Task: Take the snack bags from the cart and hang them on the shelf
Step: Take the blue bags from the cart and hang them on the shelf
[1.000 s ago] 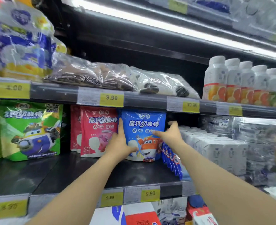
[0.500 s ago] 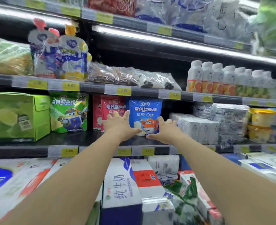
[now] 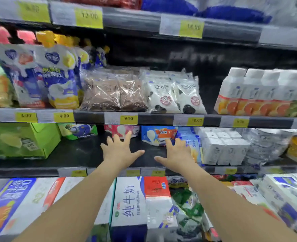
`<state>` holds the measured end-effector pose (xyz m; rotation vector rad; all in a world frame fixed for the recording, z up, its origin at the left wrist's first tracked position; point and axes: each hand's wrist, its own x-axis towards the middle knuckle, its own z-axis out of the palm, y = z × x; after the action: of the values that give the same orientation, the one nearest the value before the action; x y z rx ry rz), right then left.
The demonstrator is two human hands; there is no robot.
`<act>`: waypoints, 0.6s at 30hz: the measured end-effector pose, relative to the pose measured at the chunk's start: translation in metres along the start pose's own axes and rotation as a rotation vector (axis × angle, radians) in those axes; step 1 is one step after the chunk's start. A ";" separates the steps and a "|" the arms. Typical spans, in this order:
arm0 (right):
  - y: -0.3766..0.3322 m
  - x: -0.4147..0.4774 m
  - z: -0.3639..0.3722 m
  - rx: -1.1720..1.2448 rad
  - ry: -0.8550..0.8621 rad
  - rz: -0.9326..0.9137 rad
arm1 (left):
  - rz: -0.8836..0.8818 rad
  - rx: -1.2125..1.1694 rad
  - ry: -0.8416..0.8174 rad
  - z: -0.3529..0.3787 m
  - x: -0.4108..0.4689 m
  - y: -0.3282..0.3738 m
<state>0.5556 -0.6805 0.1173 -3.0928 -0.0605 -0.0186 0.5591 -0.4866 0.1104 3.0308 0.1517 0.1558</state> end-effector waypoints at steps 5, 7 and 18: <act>-0.017 -0.041 -0.038 0.073 -0.249 -0.018 | -0.089 -0.003 -0.164 -0.035 -0.048 -0.015; -0.029 -0.068 -0.047 0.111 -0.361 -0.032 | -0.127 -0.009 -0.209 -0.049 -0.076 -0.024; -0.144 -0.154 -0.071 -0.031 -0.548 -0.462 | -0.585 -0.034 -0.307 -0.098 -0.250 -0.149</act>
<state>0.3948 -0.5465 0.1936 -2.9310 -0.7864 0.8058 0.2873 -0.3553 0.1668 2.7835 0.9666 -0.3444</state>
